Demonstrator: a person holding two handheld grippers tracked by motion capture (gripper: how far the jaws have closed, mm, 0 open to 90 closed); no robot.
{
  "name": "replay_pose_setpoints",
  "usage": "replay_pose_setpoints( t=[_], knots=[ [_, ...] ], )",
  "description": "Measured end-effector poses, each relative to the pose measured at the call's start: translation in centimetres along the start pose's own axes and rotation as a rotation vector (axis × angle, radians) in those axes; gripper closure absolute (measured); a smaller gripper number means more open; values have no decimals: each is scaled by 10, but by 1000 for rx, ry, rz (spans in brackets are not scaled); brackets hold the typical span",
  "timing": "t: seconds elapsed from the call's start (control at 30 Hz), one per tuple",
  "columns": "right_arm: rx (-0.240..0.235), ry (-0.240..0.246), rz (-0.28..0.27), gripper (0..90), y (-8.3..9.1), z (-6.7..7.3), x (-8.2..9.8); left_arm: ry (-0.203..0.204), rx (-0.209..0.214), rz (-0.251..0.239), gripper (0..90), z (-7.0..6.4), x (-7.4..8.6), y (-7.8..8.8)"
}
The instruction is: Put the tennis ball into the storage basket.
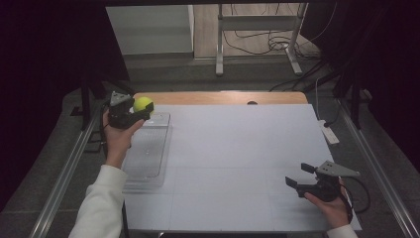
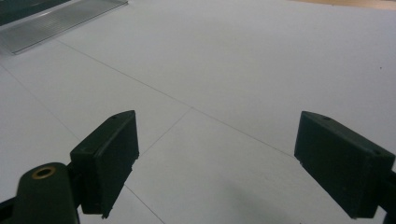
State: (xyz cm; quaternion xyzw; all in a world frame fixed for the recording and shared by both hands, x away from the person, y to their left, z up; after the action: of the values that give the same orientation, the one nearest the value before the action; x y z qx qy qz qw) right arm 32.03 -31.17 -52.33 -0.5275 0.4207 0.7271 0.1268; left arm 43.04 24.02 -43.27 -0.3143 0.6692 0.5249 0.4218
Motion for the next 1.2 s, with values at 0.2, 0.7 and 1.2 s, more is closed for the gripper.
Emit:
replay_pose_setpoints(
  t=[0.2,0.7,1.2],
  knots=[
    [0,1,0,141,0,0,0,10,-26,14,282,9,0,-4],
    [-1,1,0,141,0,0,0,20,-68,46,282,24,0,-8],
    [-1,-1,2,141,0,0,0,44,-105,91,282,38,8,-17]
  ],
)
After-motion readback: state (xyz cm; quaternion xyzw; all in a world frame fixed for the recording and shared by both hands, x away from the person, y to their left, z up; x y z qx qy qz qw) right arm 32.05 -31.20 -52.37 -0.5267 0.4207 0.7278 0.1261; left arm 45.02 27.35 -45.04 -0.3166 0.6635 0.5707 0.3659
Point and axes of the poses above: each handheld gripper's, and its own axes: y roughly backward along the jaws, x roughly out of its underside, z roughly to its left, the point moved 5 cm from there along -y, roughly forward along the jaws
